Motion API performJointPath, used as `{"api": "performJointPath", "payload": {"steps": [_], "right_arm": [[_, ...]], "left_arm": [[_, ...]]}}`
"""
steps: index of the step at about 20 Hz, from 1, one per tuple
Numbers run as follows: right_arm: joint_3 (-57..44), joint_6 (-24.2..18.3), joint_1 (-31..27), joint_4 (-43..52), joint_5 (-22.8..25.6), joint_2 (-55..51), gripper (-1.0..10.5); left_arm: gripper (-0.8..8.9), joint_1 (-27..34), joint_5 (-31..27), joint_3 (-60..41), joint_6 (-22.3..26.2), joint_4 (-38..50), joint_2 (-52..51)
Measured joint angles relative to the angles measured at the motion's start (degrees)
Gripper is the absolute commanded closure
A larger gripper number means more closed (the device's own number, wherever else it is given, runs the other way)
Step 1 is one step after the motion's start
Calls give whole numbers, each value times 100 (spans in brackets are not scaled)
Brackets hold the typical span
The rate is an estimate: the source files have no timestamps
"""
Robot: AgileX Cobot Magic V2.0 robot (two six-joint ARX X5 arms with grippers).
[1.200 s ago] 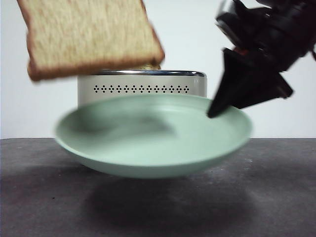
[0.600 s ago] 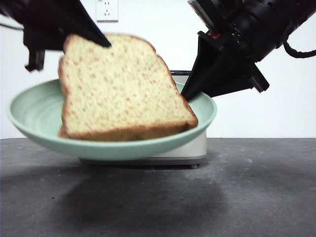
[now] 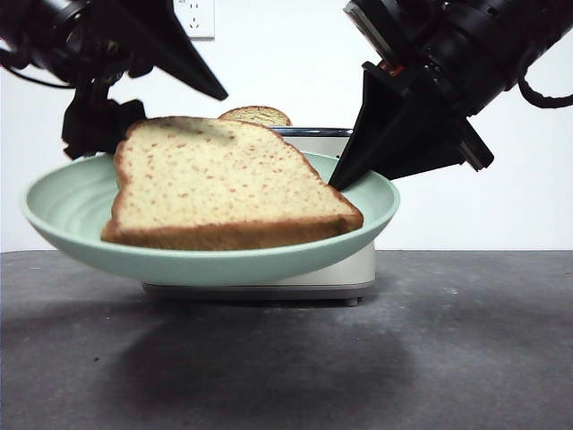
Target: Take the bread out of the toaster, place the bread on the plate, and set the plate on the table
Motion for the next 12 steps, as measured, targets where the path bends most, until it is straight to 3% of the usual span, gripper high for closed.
{"api": "performJointPath", "payload": {"steps": [8, 12], "right_arm": [[0, 2, 0, -109, 37, 0, 943], [0, 2, 0, -173, 175, 0, 943]], "left_arm": [[501, -487, -1292, 911, 452, -752, -76], [501, -636, -1648, 1620, 597, -1178, -76]]}}
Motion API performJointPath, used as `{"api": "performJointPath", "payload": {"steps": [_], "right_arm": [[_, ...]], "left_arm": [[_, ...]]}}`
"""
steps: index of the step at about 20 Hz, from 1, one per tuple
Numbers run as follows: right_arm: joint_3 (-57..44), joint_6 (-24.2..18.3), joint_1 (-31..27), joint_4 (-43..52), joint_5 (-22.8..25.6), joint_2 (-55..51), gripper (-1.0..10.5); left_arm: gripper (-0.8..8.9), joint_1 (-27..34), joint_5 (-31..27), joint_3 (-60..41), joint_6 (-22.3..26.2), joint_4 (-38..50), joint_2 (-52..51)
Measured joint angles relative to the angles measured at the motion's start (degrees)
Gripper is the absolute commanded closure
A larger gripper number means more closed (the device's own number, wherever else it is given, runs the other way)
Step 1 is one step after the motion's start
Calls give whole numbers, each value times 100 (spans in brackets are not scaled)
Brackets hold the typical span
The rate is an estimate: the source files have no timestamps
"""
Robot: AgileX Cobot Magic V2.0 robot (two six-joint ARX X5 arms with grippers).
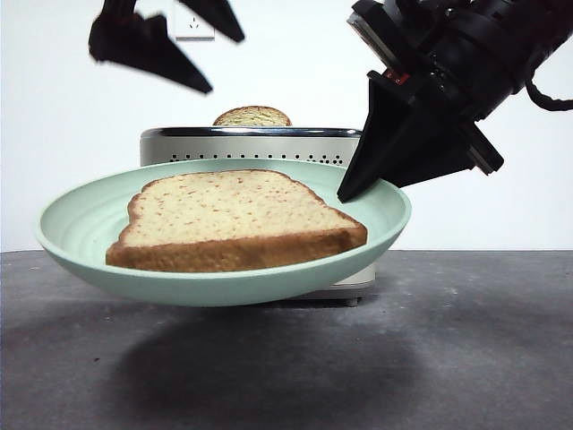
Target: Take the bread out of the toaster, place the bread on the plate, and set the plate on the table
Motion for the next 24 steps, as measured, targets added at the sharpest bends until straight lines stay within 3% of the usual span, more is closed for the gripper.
{"api": "performJointPath", "payload": {"steps": [4, 8, 19, 23, 24], "right_arm": [[0, 4, -90, 7, 151, 48, 943], [2, 15, -393, 52, 101, 732, 943], [2, 85, -656, 568, -177, 1985, 940], [9, 81, -654, 557, 17, 1985, 725], [9, 79, -654, 560, -22, 1976, 716]], "left_arm": [[503, -15, -17, 734, 42, -509, 0], [504, -17, -17, 1320, 66, -785, -44], [507, -20, -236, 1405, 68, -855, -649], [507, -20, -494, 1405, 72, -916, -682], [507, -20, -522, 1405, 74, -946, -684]]}}
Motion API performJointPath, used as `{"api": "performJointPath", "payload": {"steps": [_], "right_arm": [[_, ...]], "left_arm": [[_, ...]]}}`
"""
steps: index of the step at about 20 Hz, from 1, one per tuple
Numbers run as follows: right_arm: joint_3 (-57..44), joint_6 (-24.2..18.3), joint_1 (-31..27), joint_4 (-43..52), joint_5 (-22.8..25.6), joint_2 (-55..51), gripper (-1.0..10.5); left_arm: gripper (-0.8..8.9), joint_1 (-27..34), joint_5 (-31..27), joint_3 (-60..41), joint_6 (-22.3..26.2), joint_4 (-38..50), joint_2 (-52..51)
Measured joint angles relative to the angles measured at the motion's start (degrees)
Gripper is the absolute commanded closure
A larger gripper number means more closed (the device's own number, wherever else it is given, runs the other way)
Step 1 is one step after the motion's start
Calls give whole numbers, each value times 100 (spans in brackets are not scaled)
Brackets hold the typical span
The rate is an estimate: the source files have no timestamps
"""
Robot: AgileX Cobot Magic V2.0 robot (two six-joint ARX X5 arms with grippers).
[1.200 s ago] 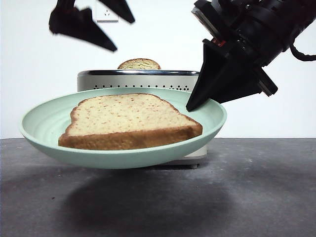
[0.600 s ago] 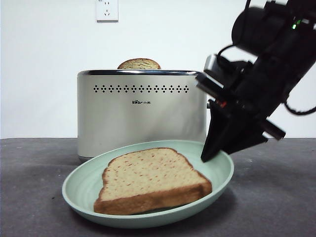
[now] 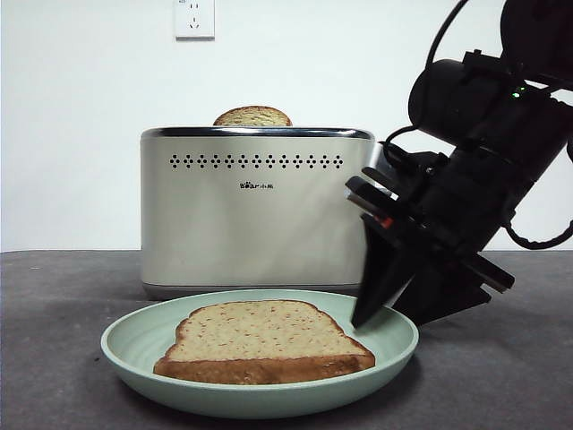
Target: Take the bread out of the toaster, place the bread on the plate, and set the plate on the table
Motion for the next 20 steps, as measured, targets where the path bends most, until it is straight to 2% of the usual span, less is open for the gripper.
{"api": "performJointPath", "payload": {"steps": [2, 4, 7, 10, 15, 17, 20], "right_arm": [[0, 0, 15, -83, 42, -92, 716], [-2, -2, 7, -267, 363, -398, 716], [2, -33, 11, -496, 643, -1414, 716], [140, -116, 105, -1198, 807, -2490, 717], [1084, -382, 861, -2227, 1580, -3995, 728], [1331, -413, 1178, -2500, 1705, -4282, 781], [1375, -413, 1515, -2599, 1720, -4511, 934]], "left_arm": [[507, 0, -120, 0, 13, -79, 0], [507, 0, -225, 0, 13, -114, 0], [507, 0, -236, 0, 15, -181, 0], [507, 0, -240, 0, 15, -219, -2], [508, 0, -243, 0, 15, -227, -2], [554, 0, -243, 0, 15, -254, -2], [707, 0, -243, 0, 17, -413, -2]]}}
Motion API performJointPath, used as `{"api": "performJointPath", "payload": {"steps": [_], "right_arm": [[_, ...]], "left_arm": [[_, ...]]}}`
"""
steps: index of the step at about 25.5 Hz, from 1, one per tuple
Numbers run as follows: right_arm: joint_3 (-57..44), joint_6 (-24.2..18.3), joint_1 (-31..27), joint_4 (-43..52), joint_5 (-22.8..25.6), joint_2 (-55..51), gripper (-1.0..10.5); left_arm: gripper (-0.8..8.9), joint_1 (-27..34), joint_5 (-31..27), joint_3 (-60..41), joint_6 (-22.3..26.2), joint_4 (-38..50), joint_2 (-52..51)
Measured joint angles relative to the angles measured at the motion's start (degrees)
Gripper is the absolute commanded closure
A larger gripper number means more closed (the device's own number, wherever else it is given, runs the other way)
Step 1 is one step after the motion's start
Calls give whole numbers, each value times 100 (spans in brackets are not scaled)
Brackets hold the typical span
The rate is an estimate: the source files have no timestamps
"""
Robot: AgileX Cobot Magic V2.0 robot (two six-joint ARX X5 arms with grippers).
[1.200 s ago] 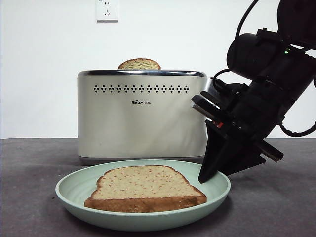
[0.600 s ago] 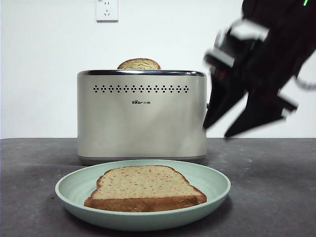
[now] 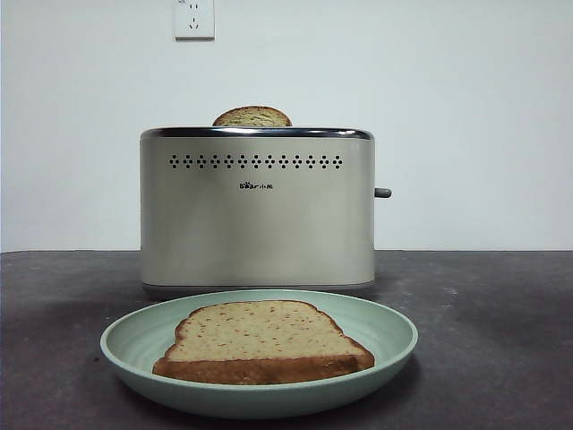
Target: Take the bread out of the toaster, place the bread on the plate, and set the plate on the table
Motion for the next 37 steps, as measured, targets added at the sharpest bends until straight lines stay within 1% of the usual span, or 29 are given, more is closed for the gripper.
{"api": "performJointPath", "payload": {"steps": [1, 2, 9, 33, 37], "right_arm": [[0, -4, 55, -35, 0, -28, 942], [0, -28, 83, -57, 0, -33, 942], [0, -87, 94, -258, 2, -24, 942], [0, -101, 92, -107, 7, -55, 942], [0, -101, 92, -107, 4, -77, 942]], "left_arm": [[771, 0, 0, 0, 0, -70, 0], [814, 0, 0, 0, 2, -116, 0], [806, 0, 0, 0, 2, -273, 0], [806, 0, 0, 0, 9, -216, 0], [806, 118, -11, 0, 13, 26, -42]]}}
